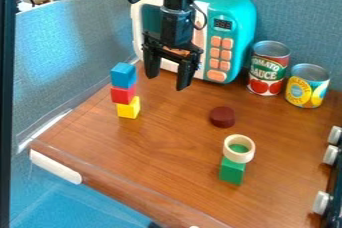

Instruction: Pick up a white circle block with a hole and put it on the table

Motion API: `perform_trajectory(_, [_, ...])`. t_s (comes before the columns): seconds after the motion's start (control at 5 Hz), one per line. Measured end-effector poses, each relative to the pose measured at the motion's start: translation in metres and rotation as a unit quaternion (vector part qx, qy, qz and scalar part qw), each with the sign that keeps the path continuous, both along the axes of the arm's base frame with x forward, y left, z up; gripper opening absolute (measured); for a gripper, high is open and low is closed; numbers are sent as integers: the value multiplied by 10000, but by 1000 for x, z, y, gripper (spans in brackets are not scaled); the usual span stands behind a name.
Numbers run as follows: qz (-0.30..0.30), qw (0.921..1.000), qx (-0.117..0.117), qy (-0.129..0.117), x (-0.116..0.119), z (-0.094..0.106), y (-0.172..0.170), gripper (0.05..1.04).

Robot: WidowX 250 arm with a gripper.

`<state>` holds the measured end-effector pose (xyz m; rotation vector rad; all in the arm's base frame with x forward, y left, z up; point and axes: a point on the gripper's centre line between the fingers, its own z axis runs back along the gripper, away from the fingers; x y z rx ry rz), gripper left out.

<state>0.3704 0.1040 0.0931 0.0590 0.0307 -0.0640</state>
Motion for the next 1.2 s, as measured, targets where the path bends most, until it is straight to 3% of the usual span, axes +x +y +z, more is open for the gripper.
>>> perform_trajectory(0.2, [68,9997,-82,212,-3,-18,-2,1001])
perform_trajectory(0.4, [494,9984,-223,152,-10,-27,-36,1001])
perform_trajectory(0.6, [690,9960,-570,36,-11,-29,-83,1001])
perform_trajectory(0.8, [868,9939,-659,137,-13,-28,-112,1001])
perform_trajectory(1.2, [770,9957,-508,69,-6,-14,-143,1001])
